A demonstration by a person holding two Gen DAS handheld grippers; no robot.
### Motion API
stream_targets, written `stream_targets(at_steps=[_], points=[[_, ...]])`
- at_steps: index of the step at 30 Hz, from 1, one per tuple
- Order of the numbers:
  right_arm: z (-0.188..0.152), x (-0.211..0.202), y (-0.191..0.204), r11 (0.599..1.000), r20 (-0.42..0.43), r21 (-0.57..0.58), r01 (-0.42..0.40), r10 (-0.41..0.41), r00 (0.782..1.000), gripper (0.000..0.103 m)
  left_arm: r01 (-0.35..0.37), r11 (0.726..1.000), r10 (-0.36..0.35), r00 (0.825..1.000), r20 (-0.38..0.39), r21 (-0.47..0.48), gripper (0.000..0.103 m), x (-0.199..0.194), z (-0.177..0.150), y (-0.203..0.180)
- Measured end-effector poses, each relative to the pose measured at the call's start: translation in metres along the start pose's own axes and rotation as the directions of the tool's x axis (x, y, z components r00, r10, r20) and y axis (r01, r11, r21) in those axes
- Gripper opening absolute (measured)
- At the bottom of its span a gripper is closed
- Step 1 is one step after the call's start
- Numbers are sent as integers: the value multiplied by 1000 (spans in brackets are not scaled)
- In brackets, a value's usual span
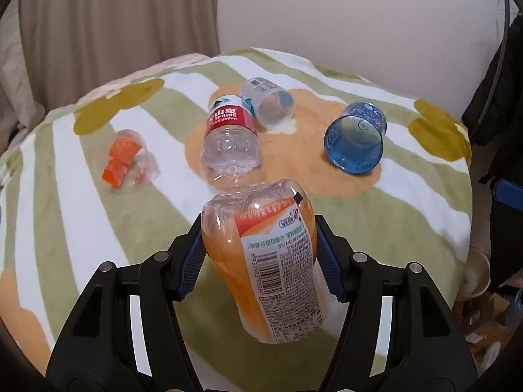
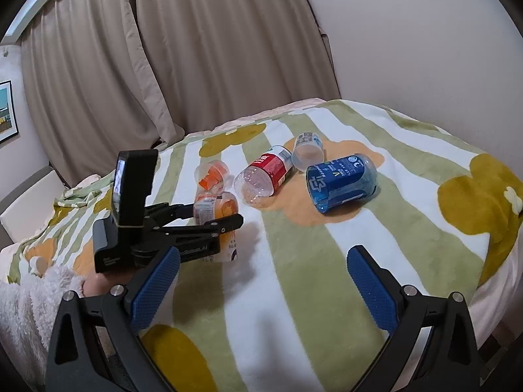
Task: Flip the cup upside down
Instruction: 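Grasp the orange-labelled bottle with the left gripper and tilt it upright, then set the orange-labelled bottle upright on the blanket and open the left gripper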
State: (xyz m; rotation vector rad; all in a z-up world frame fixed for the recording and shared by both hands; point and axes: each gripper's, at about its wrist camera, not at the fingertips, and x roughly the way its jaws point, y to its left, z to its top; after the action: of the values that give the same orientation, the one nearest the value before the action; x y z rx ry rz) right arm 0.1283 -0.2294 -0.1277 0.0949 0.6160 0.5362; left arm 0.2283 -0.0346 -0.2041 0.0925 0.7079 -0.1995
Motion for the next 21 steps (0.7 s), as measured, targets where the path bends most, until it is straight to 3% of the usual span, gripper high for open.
stream_targets(at_steps=[15,21], points=[[-3,-10,-8,1000,-4,17,23,-23,1000,102,25,999,-26,998,-51,-19,59,-19,-19,-8],[-1,-11,-12,999,1,23,22,-22,1000,102,-7,1000,7,999,-49,0,59,-22,-21,-15]])
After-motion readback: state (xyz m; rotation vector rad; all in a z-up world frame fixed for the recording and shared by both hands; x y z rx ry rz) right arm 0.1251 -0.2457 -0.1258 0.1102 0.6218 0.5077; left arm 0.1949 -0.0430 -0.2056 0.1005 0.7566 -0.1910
